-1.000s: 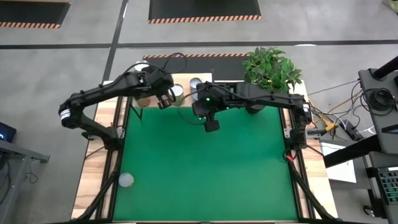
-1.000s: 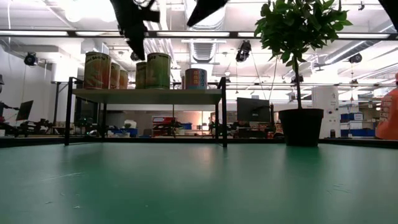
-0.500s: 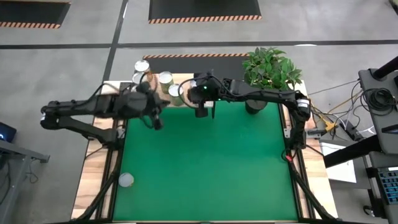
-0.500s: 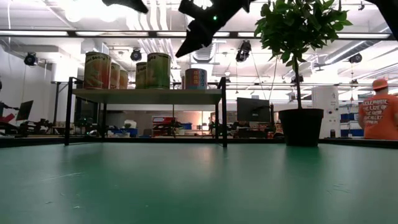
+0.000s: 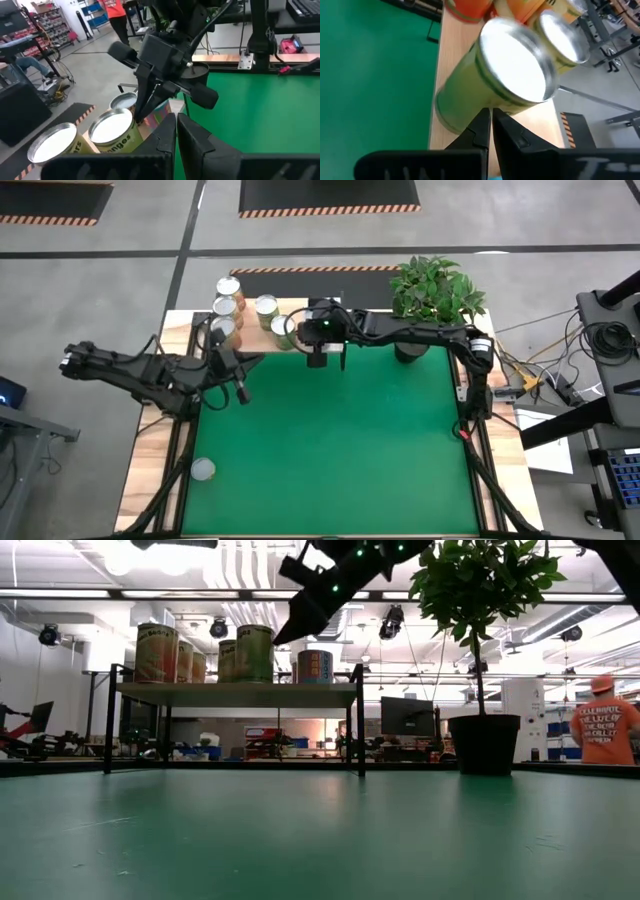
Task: Pick and place cans onto a shelf
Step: Put the light green can on the shelf aligned with the light green can
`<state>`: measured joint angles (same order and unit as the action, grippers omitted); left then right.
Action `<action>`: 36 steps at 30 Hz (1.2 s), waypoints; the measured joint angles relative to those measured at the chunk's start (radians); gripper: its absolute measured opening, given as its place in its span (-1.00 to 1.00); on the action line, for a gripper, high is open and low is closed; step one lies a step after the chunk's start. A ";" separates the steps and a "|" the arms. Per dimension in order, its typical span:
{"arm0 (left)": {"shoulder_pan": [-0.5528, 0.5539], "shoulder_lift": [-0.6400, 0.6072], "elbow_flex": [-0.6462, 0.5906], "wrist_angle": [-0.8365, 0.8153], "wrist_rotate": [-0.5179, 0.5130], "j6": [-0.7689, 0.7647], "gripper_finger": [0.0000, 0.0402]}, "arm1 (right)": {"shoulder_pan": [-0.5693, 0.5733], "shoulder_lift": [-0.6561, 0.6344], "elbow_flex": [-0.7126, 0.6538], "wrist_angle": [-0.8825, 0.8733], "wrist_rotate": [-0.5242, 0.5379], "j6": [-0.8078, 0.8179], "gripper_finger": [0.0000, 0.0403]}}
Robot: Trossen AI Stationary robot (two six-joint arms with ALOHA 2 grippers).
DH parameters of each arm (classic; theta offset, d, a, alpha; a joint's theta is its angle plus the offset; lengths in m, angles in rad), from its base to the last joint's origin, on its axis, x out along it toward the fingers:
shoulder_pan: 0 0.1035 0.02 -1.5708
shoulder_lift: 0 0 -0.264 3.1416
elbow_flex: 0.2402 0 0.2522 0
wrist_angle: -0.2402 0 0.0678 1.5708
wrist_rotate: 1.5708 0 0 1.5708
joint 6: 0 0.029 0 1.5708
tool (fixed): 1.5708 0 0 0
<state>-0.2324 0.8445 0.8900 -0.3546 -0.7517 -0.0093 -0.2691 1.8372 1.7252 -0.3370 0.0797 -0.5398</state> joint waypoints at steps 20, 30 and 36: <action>0.000 -0.062 -0.059 0.067 0.001 0.052 -1.00 | 0.008 0.024 -0.006 0.166 0.004 -0.006 -0.96; 0.000 -0.012 -0.061 0.060 0.002 0.042 -1.00 | 0.121 -0.183 -0.132 0.051 0.024 0.042 -0.96; 0.010 0.042 -0.016 0.060 0.002 0.019 -1.00 | 0.195 -0.361 -0.352 0.117 0.024 0.069 -0.96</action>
<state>-0.2222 0.8861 0.8742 -0.2948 -0.7500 0.0097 -0.0737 1.4763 1.3737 -0.2204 0.1034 -0.4709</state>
